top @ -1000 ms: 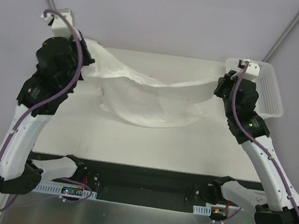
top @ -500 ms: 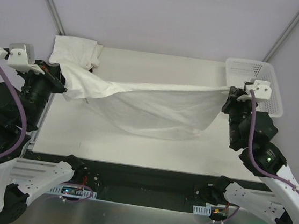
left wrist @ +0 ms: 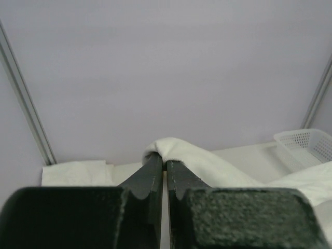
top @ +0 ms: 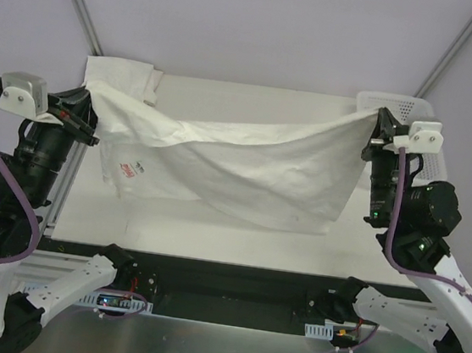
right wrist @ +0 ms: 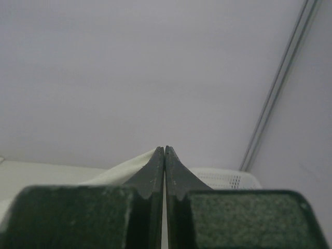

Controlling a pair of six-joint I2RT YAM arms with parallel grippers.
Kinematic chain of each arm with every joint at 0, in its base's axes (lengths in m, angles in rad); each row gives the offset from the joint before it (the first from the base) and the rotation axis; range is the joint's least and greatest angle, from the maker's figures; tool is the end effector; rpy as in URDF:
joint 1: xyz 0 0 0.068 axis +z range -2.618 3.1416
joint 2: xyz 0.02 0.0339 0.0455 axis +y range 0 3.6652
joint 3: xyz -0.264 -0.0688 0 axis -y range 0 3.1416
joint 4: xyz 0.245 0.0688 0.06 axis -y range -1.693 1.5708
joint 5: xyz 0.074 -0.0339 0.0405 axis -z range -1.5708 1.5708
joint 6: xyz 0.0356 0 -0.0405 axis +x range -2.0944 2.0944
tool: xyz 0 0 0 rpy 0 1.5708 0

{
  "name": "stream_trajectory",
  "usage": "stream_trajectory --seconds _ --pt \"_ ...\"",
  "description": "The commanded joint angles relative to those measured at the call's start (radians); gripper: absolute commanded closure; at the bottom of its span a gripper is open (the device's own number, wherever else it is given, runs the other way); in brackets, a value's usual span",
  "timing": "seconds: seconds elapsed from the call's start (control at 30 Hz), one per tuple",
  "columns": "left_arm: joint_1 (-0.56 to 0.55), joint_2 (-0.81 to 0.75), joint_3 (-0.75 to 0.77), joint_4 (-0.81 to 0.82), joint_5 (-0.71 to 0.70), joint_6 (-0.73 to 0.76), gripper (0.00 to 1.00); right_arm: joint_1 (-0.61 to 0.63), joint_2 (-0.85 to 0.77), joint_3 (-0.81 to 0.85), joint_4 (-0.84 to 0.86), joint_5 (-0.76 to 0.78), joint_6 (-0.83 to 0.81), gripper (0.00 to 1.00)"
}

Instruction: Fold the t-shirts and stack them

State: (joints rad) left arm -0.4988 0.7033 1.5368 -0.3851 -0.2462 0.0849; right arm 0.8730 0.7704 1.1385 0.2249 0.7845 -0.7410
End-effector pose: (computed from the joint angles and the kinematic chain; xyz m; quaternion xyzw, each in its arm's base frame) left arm 0.0364 -0.0100 0.5530 0.0524 0.5358 -0.1087 0.8357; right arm 0.0962 0.0756 0.4969 -0.0800 0.5439 -0.1253 0.8259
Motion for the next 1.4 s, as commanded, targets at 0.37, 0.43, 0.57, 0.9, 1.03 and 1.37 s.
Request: stream_trajectory --seconds 0.37,0.43,0.57,0.9,1.03,1.37 --pt "-0.007 0.214 0.440 0.324 0.242 0.306 1.00 0.003 0.293 0.579 0.260 -0.418 -0.416 0.99" --pt "-0.007 0.220 0.454 0.325 0.243 0.312 1.00 0.001 0.308 0.613 0.249 -0.418 -0.428 0.99" --pt "-0.007 0.225 0.479 0.330 0.283 0.314 1.00 0.003 0.313 0.636 0.231 -0.409 -0.451 0.99" --pt "-0.006 0.185 0.502 0.330 0.337 0.274 1.00 0.003 0.189 0.520 0.212 -0.403 -0.403 0.99" --pt "0.003 0.165 0.500 0.330 0.354 0.254 1.00 0.003 0.159 0.515 0.186 -0.399 -0.380 0.99" --pt "0.011 0.202 0.442 0.382 0.276 0.295 1.00 0.003 0.176 0.485 0.234 -0.378 -0.435 0.99"
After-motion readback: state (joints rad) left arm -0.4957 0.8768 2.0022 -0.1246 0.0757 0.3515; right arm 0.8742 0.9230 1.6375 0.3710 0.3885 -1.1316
